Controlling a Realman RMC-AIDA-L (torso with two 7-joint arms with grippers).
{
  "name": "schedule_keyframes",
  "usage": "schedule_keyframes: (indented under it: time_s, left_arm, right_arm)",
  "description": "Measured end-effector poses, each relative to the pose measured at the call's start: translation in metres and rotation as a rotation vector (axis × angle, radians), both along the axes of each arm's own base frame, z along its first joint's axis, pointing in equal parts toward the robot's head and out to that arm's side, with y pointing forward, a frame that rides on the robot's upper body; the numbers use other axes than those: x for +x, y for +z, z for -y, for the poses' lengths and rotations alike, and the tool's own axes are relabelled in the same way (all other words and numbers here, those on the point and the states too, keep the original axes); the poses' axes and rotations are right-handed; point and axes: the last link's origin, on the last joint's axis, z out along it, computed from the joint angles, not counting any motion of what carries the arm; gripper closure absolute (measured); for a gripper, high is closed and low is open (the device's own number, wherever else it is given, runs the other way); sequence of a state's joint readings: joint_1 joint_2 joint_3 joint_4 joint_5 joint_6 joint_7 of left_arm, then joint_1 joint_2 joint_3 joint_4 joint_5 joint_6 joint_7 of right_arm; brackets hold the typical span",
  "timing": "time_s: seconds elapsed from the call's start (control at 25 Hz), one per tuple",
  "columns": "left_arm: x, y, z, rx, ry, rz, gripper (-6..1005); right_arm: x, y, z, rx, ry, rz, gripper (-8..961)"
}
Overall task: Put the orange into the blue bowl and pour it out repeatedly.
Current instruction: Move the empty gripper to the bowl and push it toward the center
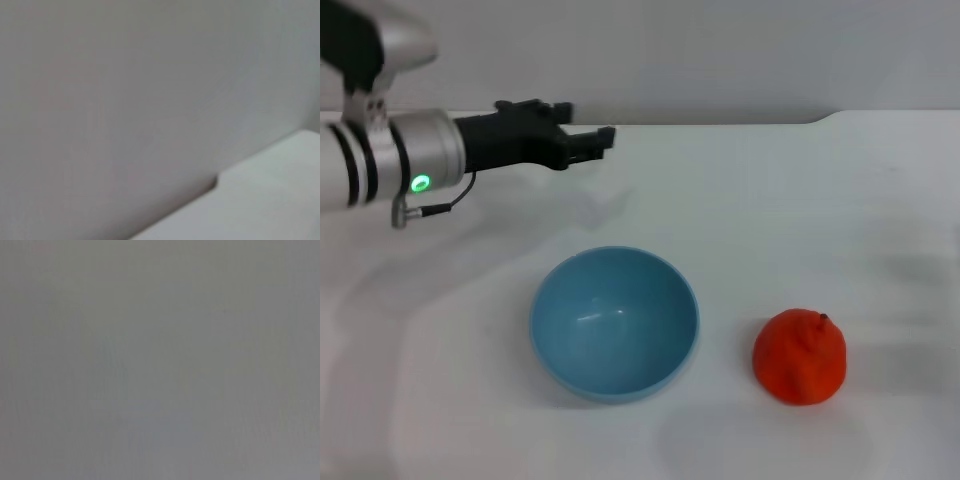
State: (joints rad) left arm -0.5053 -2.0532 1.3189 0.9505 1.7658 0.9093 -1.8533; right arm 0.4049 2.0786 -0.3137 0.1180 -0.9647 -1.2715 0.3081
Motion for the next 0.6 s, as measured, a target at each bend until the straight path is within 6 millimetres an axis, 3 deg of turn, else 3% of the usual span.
schedule_keyframes:
  time_s: [0.16,0.36,0.6]
  left_arm:
    - [0.024,0.02,0.006,-0.127,0.09,-0.146,318]
    - [0.036,0.039,0.025,-0.202,0.221,-0.334,318]
    - [0.038,0.036,0.035,-0.234,0.264,-0.392,318]
  right_arm:
    - [-0.001,0.0,0.0,-0.001,0.002,-0.001,486]
    - [-0.001,0.0,-0.002,0.003,0.002,-0.004,486]
    - [-0.001,-0.001,-0.007,-0.01,-0.007,-0.002,486]
